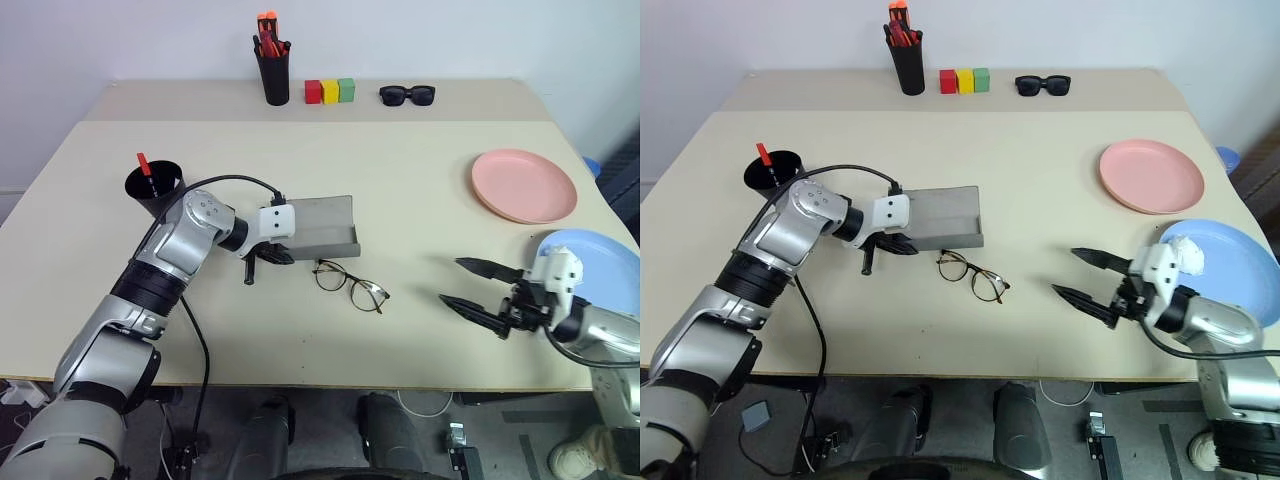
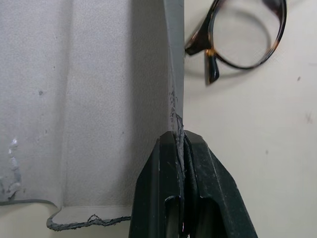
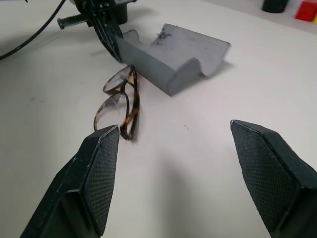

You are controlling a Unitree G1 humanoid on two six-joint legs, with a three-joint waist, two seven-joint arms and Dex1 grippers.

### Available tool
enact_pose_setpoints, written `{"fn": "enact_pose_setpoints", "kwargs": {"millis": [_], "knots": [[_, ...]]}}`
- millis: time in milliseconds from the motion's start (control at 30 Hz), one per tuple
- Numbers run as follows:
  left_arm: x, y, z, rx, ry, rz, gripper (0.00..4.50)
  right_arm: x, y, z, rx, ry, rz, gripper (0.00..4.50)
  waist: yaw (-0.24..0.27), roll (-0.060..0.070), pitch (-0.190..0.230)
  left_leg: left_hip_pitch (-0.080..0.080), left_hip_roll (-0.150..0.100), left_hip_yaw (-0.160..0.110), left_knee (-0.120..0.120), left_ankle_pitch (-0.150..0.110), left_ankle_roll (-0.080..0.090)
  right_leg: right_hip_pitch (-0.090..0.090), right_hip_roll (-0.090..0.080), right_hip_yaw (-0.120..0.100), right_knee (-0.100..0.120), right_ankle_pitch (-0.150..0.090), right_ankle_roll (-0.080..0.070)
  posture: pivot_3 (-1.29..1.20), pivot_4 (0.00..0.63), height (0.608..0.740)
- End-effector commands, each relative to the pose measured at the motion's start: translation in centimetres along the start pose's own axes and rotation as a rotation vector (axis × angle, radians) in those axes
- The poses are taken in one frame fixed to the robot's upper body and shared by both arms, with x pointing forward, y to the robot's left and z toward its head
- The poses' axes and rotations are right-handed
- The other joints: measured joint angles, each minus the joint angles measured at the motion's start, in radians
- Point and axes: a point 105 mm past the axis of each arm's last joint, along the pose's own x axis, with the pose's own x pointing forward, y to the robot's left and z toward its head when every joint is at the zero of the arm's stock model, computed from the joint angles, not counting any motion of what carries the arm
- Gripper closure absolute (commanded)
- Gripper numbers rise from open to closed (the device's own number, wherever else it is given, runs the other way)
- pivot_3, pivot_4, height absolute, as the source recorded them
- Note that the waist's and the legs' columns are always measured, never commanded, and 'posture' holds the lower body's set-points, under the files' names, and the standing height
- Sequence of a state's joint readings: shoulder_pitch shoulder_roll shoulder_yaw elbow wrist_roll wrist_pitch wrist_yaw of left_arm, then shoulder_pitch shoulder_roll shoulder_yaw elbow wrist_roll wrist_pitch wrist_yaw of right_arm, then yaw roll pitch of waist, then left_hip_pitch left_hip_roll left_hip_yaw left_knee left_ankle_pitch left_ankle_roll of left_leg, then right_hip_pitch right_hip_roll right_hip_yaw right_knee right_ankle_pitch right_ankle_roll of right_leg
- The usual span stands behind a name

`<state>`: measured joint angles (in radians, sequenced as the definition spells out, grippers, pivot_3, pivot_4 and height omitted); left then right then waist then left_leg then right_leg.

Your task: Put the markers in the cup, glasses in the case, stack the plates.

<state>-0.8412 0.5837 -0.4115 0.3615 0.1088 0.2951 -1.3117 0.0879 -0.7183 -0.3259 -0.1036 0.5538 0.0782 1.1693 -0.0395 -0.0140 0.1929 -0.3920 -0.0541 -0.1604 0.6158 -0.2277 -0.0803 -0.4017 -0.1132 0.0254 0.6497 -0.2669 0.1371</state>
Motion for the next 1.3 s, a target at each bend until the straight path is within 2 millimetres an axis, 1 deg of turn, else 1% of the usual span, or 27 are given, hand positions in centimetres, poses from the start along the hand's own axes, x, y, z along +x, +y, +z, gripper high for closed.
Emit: {"fn": "enact_pose_setpoints", "kwargs": {"millis": [33, 167, 367, 500, 633, 900, 1300], "knots": [[-0.9, 1.0, 0.8, 0.053, -0.008, 0.024, 4.44, -1.4, -0.3, 1.5, -0.038, -0.035, -0.02, 0.85, -0.002, 0.0, 0.0, 0.0, 0.0, 0.0, 0.0, 0.0, 0.0, 0.0, 0.0, 0.0, 0.0, 0.0, 0.0, 0.0, 0.15, 0.74], [-0.8, 1.4, 0.8, 0.058, -0.009, 0.029, 4.44, -2.0, -0.1, 2.0, -0.044, -0.036, -0.037, 0.85, -0.002, 0.0, 0.0, 0.0, 0.0, 0.0, 0.0, 0.0, 0.0, 0.0, 0.0, 0.0, 0.0, 0.0, 0.0, 0.0, 0.15, 0.74], [-0.5, 1.6, 0.9, 0.074, -0.011, 0.023, 4.44, -2.5, 0.4, 3.0, -0.047, -0.045, -0.057, 0.85, 0.001, 0.0, 0.0, 0.0, 0.0, 0.0, 0.001, 0.0, 0.0, 0.001, 0.0, 0.0, 0.0, 0.0, 0.0, 0.0, 0.15, 0.74], [-0.4, 1.6, 1.0, 0.079, -0.015, 0.019, 4.44, -3.4, 0.3, 3.1, -0.044, -0.039, -0.067, 0.85, 0.002, 0.0, 0.0, 0.001, 0.0, 0.0, 0.001, 0.0, 0.0, 0.002, 0.0, 0.0, -0.001, 0.0, 0.0, 0.0, 0.15, 0.74], [-0.3, 1.7, 1.0, 0.082, -0.015, 0.017, 4.44, -3.8, 0.5, 3.0, -0.042, -0.035, -0.069, 0.85, 0.0, 0.0, 0.0, 0.001, 0.0, 0.0, 0.001, 0.0, 0.0, 0.002, 0.0, 0.0, -0.001, 0.0, 0.0, 0.0, 0.15, 0.74], [-0.2, 1.6, 1.1, 0.088, -0.017, 0.003, 4.44, -3.5, 1.5, 3.3, -0.042, -0.029, -0.063, 0.85, 0.0, 0.0, 0.0, 0.001, 0.0, 0.0, 0.001, 0.0, 0.0, 0.002, 0.0, 0.0, -0.001, 0.0, 0.0, 0.0, 0.15, 0.74], [-0.2, 1.6, 1.2, 0.096, -0.023, -0.001, 4.44, -3.0, 1.5, 3.6, -0.035, -0.01, -0.067, 0.85, 0.001, 0.0, 0.0, 0.001, 0.0, 0.0, 0.001, 0.0, 0.0, 0.002, 0.0, 0.0, -0.001, 0.0, 0.0, 0.0, 0.15, 0.74]]}}
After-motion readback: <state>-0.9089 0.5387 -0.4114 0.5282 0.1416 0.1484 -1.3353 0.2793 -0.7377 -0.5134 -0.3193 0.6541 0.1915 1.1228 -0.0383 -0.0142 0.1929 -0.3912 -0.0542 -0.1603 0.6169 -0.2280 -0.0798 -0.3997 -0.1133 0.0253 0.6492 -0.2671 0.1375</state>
